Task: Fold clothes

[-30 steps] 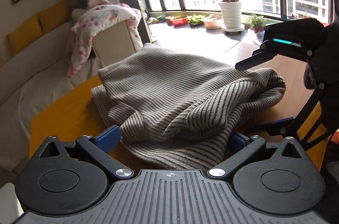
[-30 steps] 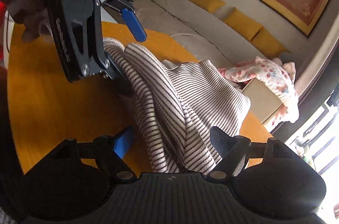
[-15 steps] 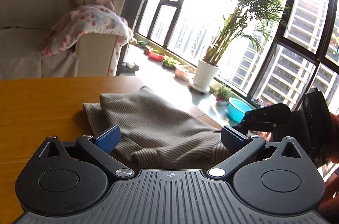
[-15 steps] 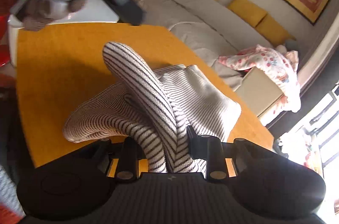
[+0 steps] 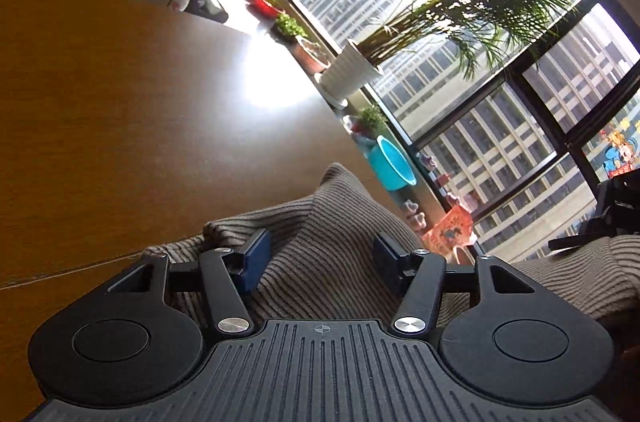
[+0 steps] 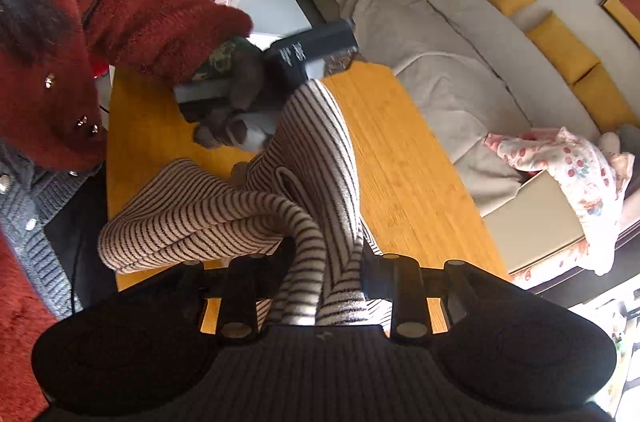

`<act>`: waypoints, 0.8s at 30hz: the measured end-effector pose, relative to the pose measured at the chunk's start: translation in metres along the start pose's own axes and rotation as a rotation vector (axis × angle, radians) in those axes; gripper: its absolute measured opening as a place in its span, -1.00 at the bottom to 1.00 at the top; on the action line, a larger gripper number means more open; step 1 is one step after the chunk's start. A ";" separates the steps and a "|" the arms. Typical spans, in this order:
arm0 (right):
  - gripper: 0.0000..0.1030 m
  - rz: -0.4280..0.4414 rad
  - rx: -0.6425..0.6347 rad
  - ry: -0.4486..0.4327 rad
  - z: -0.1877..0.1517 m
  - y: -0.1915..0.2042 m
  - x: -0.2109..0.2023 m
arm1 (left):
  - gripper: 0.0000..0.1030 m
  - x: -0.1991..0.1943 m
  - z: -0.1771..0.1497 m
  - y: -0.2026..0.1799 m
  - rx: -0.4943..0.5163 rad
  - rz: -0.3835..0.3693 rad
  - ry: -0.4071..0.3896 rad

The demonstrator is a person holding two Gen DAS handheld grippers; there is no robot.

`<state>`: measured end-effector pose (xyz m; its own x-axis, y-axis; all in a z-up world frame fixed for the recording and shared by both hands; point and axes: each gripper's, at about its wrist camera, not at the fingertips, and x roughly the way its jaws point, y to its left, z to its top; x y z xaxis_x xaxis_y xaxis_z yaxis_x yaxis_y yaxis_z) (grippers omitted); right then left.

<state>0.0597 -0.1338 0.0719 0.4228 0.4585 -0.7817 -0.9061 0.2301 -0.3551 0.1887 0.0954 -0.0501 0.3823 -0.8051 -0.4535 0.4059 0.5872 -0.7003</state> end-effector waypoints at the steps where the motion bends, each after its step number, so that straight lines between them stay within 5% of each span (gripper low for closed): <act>1: -0.37 0.012 0.018 0.015 -0.003 -0.010 0.017 | 0.06 -0.005 0.000 0.005 -0.023 -0.010 -0.006; 5: -0.26 0.042 0.092 0.056 -0.017 -0.038 0.077 | 0.07 -0.041 -0.002 0.019 -0.063 0.049 -0.080; 8: -0.20 0.056 0.126 0.021 -0.021 -0.040 0.087 | 0.51 -0.071 -0.007 0.014 -0.019 0.091 -0.123; 12: -0.04 0.034 0.181 -0.003 -0.028 -0.038 0.086 | 0.88 -0.092 -0.018 -0.020 0.132 0.085 -0.129; 18: 0.25 0.058 0.401 -0.013 -0.047 -0.059 0.085 | 0.98 -0.070 -0.039 -0.079 0.409 0.067 -0.021; 22: 0.34 0.049 0.442 -0.023 -0.052 -0.061 0.083 | 0.99 -0.040 -0.071 -0.111 0.689 0.210 0.059; 24: 0.34 0.038 0.435 -0.027 -0.053 -0.060 0.083 | 0.99 -0.031 -0.071 -0.113 0.727 0.291 0.043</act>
<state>0.1484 -0.1547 0.0014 0.3951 0.4946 -0.7741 -0.8319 0.5501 -0.0730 0.0723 0.0482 0.0044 0.5304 -0.6041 -0.5948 0.7416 0.6706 -0.0197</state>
